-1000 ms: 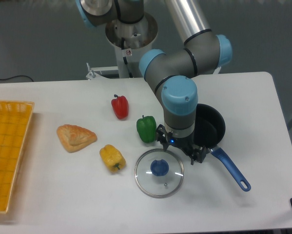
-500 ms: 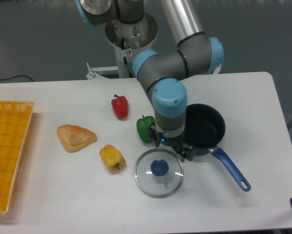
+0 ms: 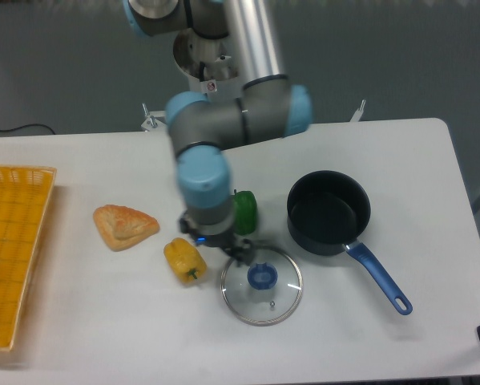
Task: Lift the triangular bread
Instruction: 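Move the gripper over toward the triangular golden bread, then lower the gripper onto the triangular bread and close on it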
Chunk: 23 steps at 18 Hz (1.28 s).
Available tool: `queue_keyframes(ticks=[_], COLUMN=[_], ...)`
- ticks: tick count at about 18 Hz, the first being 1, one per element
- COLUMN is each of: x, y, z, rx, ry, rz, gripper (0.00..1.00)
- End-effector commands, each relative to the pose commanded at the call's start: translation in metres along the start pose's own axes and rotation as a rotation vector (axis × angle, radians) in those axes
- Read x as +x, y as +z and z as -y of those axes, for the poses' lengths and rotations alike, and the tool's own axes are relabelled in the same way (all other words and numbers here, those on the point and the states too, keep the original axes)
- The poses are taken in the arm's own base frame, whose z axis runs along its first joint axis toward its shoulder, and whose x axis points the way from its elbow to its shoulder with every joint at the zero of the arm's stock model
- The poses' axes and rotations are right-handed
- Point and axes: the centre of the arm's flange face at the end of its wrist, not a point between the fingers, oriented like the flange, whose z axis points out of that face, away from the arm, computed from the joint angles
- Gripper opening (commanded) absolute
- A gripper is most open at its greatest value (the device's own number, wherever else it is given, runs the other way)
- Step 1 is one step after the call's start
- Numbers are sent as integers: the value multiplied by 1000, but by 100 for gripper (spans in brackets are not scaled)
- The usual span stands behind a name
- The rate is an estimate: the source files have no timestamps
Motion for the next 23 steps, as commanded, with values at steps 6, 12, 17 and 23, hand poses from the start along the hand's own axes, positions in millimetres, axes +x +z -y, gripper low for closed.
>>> queue_keyframes(ticks=[6, 12, 17, 23], x=[58, 94, 120, 144], y=[6, 24, 40, 61], z=[19, 23, 27, 25], rx=[-44, -80, -99, -126], ry=[148, 506, 633, 713], rz=[30, 3, -19, -35], gripper=[100, 100, 100, 100])
